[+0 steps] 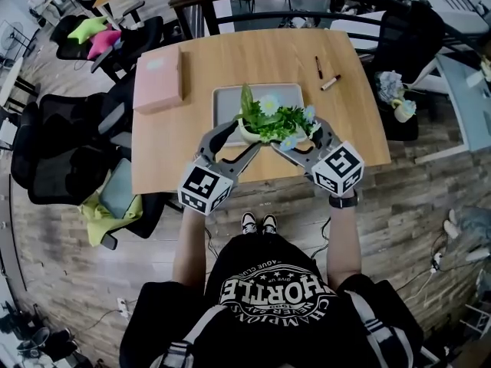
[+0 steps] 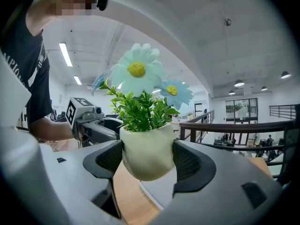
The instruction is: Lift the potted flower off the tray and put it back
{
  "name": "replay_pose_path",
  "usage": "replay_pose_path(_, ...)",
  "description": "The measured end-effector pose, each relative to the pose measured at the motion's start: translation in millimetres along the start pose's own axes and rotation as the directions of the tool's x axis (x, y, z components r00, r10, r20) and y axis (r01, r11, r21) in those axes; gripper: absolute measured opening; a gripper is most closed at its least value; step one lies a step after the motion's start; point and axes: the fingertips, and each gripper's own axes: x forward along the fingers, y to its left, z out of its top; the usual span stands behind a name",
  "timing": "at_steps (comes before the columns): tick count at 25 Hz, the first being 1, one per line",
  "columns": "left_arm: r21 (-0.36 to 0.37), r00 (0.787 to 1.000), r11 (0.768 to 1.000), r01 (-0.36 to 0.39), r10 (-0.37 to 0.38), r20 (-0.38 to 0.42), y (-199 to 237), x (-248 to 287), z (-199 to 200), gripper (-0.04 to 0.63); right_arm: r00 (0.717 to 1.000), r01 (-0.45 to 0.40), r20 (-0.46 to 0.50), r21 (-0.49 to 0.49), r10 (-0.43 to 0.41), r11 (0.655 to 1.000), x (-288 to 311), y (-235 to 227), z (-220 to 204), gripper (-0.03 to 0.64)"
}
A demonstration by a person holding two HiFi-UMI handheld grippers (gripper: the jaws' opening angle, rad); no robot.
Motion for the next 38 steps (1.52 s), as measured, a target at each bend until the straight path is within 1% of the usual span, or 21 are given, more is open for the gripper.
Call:
replay_pose_path(4,0.000,1.000,1.000,0.004,-0.004,-0.020,9,10,-13,0.282,1.000,-0.001,-0.021,0.006,0.001,1.000,11,-10,-13,0.356)
replay_pose_path(10,-0.013,0.999,1.000,0.011,-0.012,-0.043,23,22,-33,0.281,0.999,-0.008,-0.035,0.039,0.010,0.999,26,-22,-32,0.356)
replay_pose_path(20,-0.023,0.999,1.000,0.016,-0.017,-0.048,51,39,-66,0.281,0.998,-0.015,-0.065,0.057,0.019,0.998,59,-43,-61,0.356)
replay_pose_path(27,-0.064,0.998,0.998,0.008,-0.012,-0.056,57,52,-94,0.279,0.994,-0.027,-0.106,0.063,0.034,0.998,70,-54,-86,0.354)
replay_pose_path(38,-0.063,0.996,0.998,0.011,-0.017,-0.084,66,74,-121,0.278,0.993,-0.026,-0.117,0.060,0.032,0.998,82,-73,-115,0.354)
